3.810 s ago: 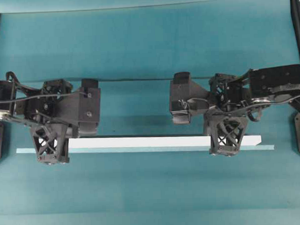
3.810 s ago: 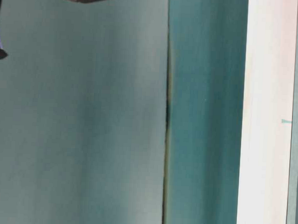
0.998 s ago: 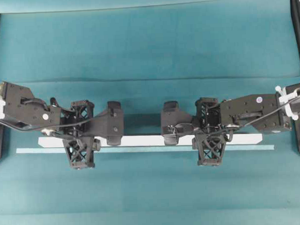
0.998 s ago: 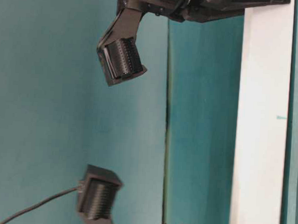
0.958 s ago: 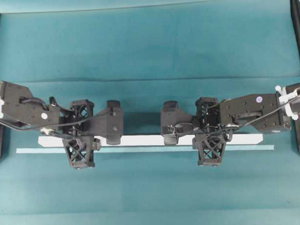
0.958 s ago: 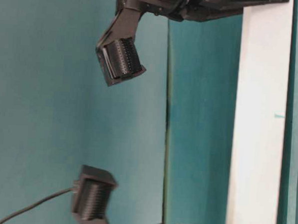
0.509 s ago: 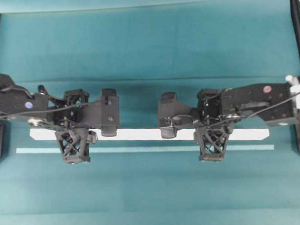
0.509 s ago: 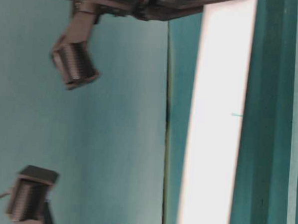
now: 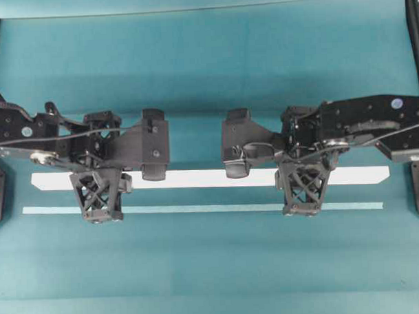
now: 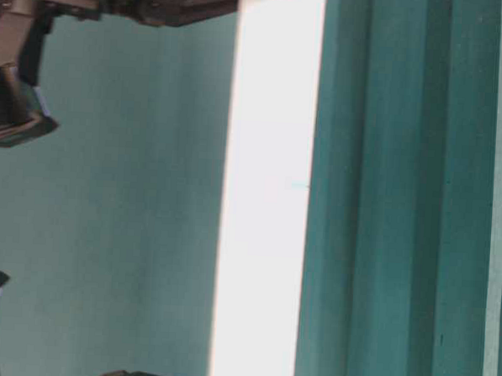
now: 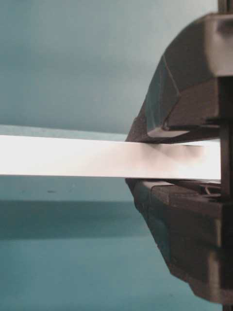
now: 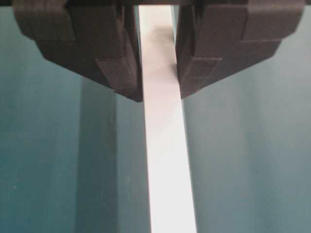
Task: Lift a wooden board with both hands.
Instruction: 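Lift the board with both grippers and raise it upward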
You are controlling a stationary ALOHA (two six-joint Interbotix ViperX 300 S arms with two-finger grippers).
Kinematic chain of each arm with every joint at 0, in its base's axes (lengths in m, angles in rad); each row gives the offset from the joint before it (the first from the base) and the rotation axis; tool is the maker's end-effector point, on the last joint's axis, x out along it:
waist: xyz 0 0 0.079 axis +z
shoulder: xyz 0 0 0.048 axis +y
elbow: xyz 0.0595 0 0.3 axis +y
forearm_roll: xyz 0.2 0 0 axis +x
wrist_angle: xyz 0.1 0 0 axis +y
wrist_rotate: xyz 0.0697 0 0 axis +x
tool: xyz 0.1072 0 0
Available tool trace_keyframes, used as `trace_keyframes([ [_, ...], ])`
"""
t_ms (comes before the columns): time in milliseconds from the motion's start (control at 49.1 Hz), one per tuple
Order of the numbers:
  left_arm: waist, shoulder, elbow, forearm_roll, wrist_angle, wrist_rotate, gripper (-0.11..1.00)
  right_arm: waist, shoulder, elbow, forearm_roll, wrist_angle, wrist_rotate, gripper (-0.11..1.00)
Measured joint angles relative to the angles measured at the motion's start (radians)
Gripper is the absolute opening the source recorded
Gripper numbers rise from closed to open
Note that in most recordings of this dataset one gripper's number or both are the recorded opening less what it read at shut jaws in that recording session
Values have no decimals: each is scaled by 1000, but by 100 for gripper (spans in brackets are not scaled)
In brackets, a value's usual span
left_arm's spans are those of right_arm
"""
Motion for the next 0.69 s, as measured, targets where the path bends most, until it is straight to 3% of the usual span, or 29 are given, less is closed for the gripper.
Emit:
trace_keyframes([
  [387, 0, -38, -123, 2, 160, 0, 17, 2, -2, -133, 0, 167, 0, 21],
  [693, 2, -54, -241, 0, 313, -2, 17, 2, 3, -322, 0, 367, 25, 21],
])
